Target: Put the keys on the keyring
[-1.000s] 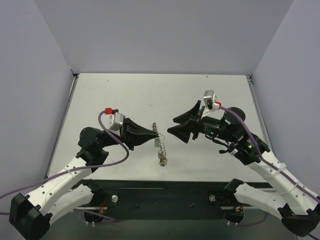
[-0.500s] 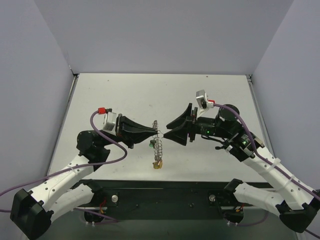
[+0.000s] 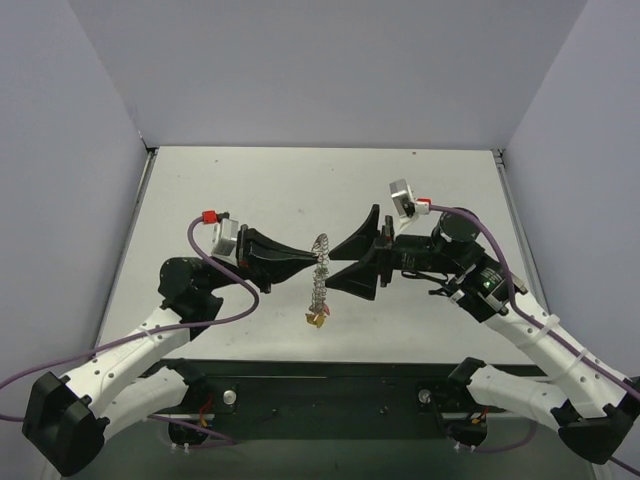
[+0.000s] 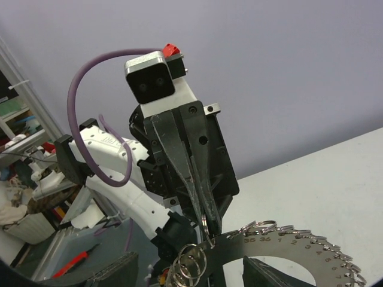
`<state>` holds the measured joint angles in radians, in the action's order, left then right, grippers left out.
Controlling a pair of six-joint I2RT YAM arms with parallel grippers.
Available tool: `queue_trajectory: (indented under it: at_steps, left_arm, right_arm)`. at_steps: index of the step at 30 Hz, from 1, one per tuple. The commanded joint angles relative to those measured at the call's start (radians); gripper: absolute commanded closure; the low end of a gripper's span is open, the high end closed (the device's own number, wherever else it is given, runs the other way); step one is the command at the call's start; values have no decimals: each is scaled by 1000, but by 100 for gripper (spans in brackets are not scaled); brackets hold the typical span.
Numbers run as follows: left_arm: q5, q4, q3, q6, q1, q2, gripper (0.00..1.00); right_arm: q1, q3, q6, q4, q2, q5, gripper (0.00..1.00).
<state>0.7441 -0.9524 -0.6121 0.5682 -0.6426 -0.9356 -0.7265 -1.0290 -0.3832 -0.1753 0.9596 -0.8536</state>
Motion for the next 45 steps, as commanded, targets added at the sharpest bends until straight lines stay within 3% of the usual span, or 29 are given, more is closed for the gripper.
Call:
queue_trajectory:
  at_steps: [1, 5, 17, 26, 29, 31, 34, 41, 45]
  left_arm:
    - [-23, -49, -23, -4, -3, 9, 100]
    - [0, -49, -25, -1, -3, 8, 100]
    - [-5, -86, -26, 33, -5, -11, 100]
    - [-3, -100, -29, 42, -5, -11, 100]
    - [0, -105, -29, 45, -5, -8, 100]
    - [1, -106, -29, 45, -5, -6, 100]
    - [27, -91, -32, 44, -3, -3, 100]
    - [170, 245, -139, -102, -3, 26, 99]
    - [231, 528, -257, -246, -3, 32, 82]
  right_arm:
    - [-2, -31, 24, -38, -18, 66, 32]
    - [-2, -26, 27, -56, -29, 120, 35]
    - [-17, -20, -39, -171, 30, 64, 45]
    - [-28, -14, -43, -171, 51, 50, 67]
    - [-27, -16, -43, -165, 50, 50, 83]
    - [-27, -17, -42, -159, 50, 50, 98]
    - [-27, -32, -26, -129, 48, 48, 100]
    - [-27, -115, 78, 77, 41, 41, 100]
    - [-28, -180, 135, 172, 63, -8, 100]
